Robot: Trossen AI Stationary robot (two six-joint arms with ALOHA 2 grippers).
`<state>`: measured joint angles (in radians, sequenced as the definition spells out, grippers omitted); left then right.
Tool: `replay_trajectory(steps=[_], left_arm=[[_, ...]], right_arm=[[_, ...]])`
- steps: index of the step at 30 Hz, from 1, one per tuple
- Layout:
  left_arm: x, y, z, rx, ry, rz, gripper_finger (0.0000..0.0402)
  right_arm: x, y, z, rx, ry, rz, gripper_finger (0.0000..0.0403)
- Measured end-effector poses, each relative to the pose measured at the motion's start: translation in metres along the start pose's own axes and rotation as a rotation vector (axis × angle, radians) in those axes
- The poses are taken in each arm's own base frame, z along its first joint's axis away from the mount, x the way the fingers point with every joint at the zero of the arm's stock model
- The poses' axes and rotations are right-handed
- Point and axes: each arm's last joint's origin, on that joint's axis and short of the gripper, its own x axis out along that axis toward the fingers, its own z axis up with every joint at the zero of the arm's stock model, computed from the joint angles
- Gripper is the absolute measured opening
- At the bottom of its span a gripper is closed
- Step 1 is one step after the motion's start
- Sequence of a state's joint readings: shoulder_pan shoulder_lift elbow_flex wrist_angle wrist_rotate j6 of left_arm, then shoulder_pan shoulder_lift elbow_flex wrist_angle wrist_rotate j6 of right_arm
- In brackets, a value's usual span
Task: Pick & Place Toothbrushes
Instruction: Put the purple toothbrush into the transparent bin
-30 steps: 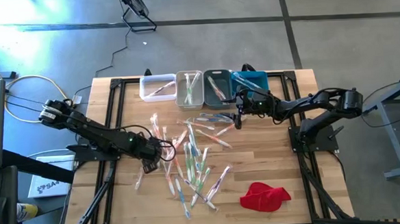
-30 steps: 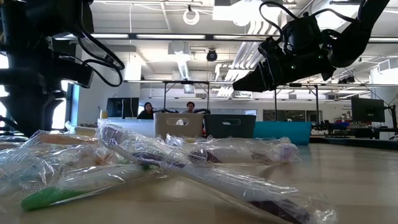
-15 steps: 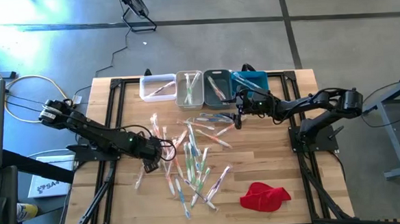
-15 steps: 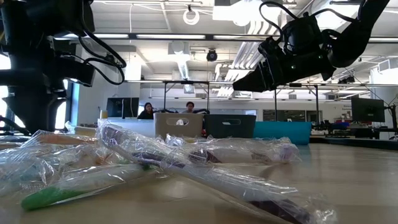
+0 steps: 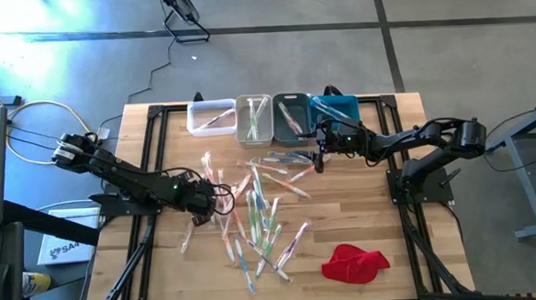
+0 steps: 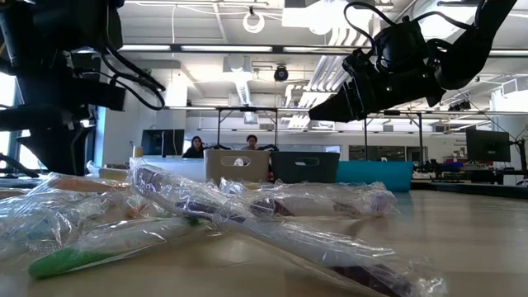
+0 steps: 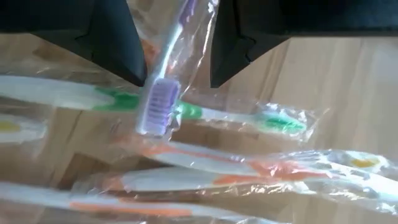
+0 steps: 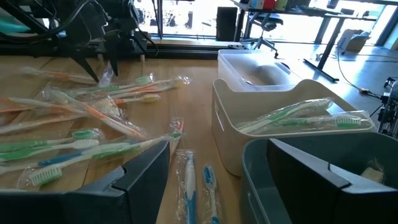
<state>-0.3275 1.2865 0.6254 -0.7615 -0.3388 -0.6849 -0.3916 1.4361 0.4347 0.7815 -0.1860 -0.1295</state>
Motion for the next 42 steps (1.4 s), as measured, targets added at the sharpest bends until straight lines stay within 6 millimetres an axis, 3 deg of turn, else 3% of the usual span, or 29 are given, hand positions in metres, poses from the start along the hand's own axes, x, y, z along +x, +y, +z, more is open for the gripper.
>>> replay_trajectory(steps=[7,17,24,35,42], left_arm=[[0.002,-0.004,0.002,-0.009,0.021,-0.068,0.017],[0.019,-0.012,0.0,0.018,0.1,-0.011,0.017],[0.016,-0.01,0.0,-0.014,0.093,-0.029,0.0168],[0.014,-0.012,0.002,-0.024,0.079,-0.057,0.0076],[0.0,-0.018,0.018,-0.028,0.023,-0.076,0.0041]], right_arm=[[0.0,0.0,0.0,0.002,0.0,0.0,0.0261],[0.0,0.0,0.0,0.002,0.0,0.0,0.0261],[0.0,0.0,0.0,0.002,0.001,0.0,0.0261],[0.0,0.0,0.0,0.002,0.001,0.0,0.0261],[0.0,0.0,0.0,0.002,0.0,0.0,0.0261]])
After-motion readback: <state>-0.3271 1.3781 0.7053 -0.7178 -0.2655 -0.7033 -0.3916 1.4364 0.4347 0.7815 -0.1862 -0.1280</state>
